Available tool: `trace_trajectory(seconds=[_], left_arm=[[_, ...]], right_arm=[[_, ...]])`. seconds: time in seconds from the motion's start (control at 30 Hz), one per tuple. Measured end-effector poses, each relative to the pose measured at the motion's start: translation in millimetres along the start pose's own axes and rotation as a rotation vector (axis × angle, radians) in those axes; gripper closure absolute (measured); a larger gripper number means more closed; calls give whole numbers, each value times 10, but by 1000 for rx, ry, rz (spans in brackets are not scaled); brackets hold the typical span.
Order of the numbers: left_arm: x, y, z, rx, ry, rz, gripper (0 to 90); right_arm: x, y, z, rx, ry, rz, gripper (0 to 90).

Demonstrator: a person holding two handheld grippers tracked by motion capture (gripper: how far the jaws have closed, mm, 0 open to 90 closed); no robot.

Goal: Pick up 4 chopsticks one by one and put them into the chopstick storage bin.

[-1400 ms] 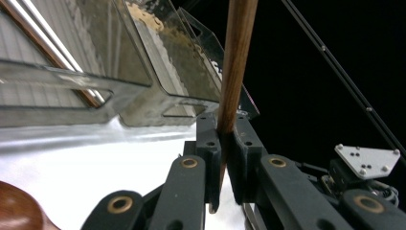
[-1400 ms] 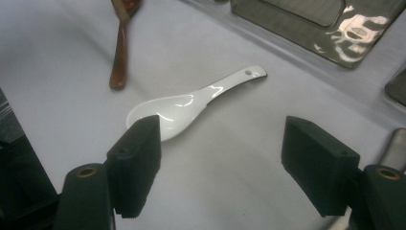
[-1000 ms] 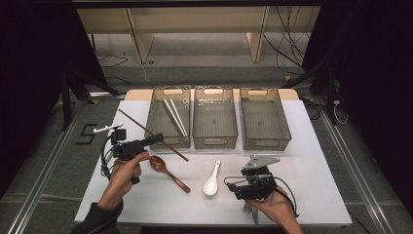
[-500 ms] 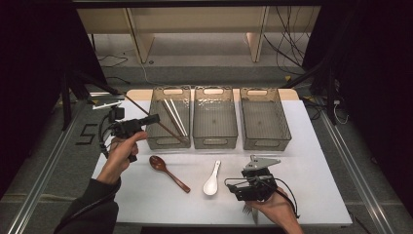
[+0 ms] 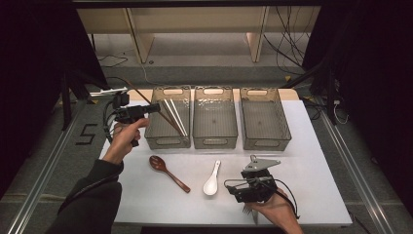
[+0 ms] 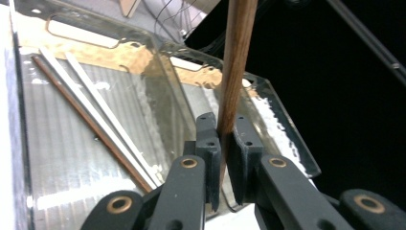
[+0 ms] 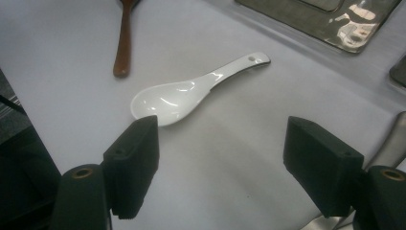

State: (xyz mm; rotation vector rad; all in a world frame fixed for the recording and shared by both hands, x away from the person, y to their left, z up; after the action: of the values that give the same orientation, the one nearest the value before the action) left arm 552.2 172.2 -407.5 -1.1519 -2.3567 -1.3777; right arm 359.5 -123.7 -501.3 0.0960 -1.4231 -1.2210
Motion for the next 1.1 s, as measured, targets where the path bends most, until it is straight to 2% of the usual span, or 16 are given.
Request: trace_trajectory(seconds=[0.17, 0.47, 0.7, 0.93, 1.1], left_arm=[[-132, -11, 26, 3, 26, 37, 833], [-338, -96, 20, -18, 64, 87, 832], [-437, -183, 5, -36, 80, 120, 831], [-505, -274, 10, -38, 88, 156, 830], [-549, -323, 26, -52, 109, 179, 828]], right_arm=[[4, -3, 4, 3, 2, 2, 290], [-5, -16, 17, 6, 6, 11, 290], [2, -20, 15, 5, 6, 12, 290], [4, -21, 19, 7, 7, 13, 290], [3, -23, 19, 8, 8, 13, 290]])
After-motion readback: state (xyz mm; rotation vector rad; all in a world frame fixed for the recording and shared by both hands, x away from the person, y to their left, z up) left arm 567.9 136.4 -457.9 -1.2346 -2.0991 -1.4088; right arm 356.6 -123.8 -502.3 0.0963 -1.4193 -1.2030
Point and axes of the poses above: each handheld gripper's, and its own axes: x roughly backward along the jaws, y roughly out of its top, z roughly to its left, the point moved 9 cm from there along -x, roughly forward along the jaws, and after that the axes turned 11 degrees about y, right-handed, at the moved point
